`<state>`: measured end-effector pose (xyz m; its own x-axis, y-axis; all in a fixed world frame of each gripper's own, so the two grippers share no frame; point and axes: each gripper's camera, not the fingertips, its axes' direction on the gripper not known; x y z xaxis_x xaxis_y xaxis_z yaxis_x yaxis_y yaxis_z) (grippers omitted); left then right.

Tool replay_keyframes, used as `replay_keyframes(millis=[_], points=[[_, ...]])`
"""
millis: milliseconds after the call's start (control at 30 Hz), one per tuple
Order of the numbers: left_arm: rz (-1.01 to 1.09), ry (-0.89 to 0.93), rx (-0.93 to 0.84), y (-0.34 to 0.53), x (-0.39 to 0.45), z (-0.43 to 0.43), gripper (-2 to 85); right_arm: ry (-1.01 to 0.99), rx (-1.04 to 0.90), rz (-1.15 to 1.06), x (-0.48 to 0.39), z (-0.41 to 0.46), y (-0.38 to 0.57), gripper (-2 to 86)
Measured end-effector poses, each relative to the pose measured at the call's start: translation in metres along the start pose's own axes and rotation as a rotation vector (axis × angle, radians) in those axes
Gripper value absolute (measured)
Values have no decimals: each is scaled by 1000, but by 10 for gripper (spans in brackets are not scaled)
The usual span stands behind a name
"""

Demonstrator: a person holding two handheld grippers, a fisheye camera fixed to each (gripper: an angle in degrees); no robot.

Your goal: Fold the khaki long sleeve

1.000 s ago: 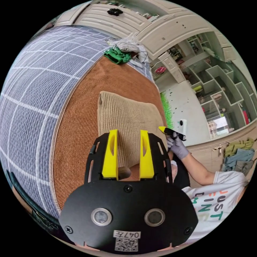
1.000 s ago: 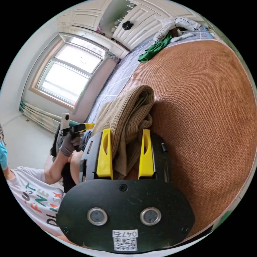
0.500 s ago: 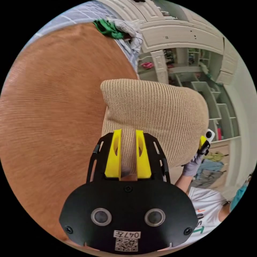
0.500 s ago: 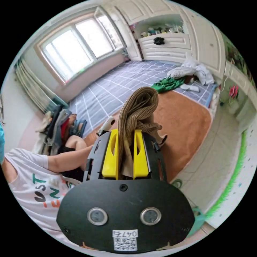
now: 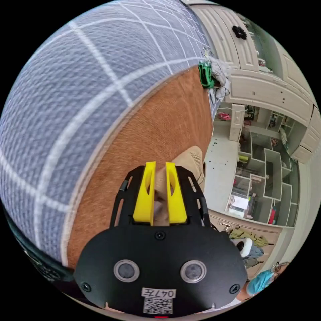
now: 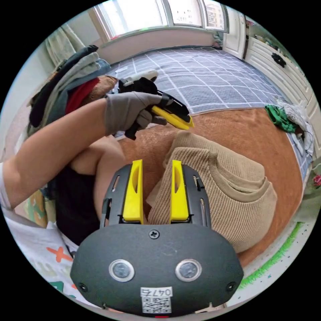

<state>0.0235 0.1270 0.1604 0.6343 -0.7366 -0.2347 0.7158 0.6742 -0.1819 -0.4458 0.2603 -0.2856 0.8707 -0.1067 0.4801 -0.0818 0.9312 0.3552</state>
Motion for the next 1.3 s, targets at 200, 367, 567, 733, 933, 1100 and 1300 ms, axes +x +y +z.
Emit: replay_keyframes(millis=[200, 367, 567, 733, 933, 1100, 1300], points=[[200, 146, -14, -3, 7, -22, 88, 42, 270, 211, 124, -91, 92, 94], [556, -152, -158, 5, 99, 4, 141, 99, 327, 437, 249, -103, 182, 113], [646, -331, -434, -14, 100, 72, 163, -96, 186, 468, 346, -16, 195, 113], [762, -293, -518, -20, 113, 49, 66, -422, 325, 288, 356, -1, 193, 0], [723, -398, -425, -74, 112, -34, 39, -385, 254, 125, 365, 13, 129, -5], [427, -358, -575, -193, 21, 4, 44, -428, -71, 356, 445, 177, 116, -1], [345, -167, -461, -245, -33, -31, 75, -522, 199, 485, 471, 184, 203, 91]])
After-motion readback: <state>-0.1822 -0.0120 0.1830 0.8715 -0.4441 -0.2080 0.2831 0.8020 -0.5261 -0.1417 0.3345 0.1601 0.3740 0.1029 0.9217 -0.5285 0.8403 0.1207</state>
